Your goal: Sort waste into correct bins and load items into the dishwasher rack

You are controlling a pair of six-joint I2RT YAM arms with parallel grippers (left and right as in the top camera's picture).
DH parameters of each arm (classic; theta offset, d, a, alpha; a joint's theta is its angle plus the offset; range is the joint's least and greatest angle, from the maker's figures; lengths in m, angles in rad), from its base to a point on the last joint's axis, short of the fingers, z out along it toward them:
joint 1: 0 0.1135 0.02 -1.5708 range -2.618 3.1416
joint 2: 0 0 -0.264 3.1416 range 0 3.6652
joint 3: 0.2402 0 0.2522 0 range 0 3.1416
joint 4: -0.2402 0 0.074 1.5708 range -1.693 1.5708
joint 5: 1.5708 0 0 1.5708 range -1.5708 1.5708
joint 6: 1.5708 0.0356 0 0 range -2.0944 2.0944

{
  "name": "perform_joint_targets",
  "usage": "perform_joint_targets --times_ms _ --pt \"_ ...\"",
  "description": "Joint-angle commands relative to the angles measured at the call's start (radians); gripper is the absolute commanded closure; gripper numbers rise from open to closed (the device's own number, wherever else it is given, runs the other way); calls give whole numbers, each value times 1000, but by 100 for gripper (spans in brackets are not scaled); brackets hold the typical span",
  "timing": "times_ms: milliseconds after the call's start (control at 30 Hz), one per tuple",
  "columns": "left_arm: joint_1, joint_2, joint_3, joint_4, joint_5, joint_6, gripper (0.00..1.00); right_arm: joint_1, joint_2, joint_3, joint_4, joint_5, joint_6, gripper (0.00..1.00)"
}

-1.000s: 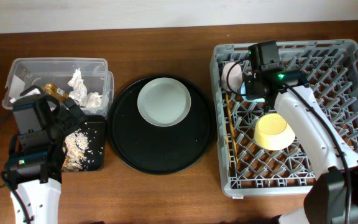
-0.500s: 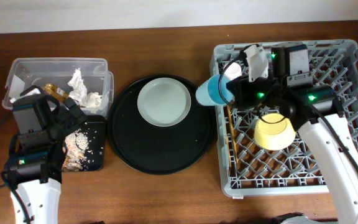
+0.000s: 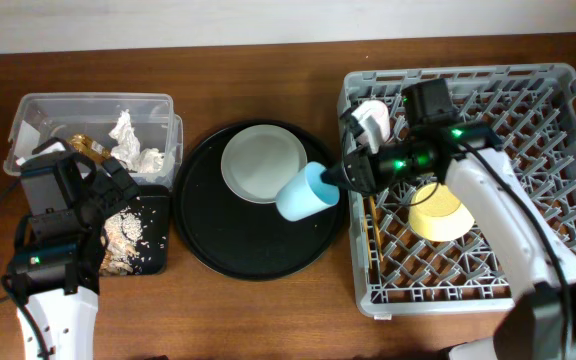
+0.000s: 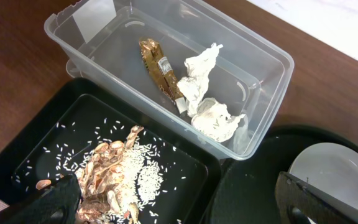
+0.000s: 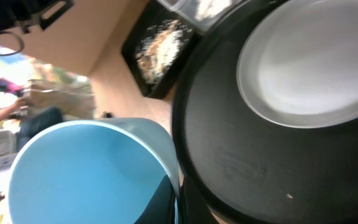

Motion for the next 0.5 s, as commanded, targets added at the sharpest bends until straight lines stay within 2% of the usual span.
perform_joint_targets --times_ms 0,133,200,333,400,467 --pt "4 -2 11 1 -4 -13 1 5 37 -3 18 -129 -91 96" --pt "4 -2 11 1 -4 -13 1 9 39 -2 17 -60 -78 96" --pt "4 -2 11 1 -4 -13 1 43 39 -2 18 204 -13 96" --pt "4 -2 11 1 -4 -13 1 136 32 -1 64 500 108 96" --pt "4 -2 11 1 -4 -13 1 232 32 -1 72 755 220 96" --pt "4 -2 11 1 -4 -13 1 348 32 -2 77 900 278 96"
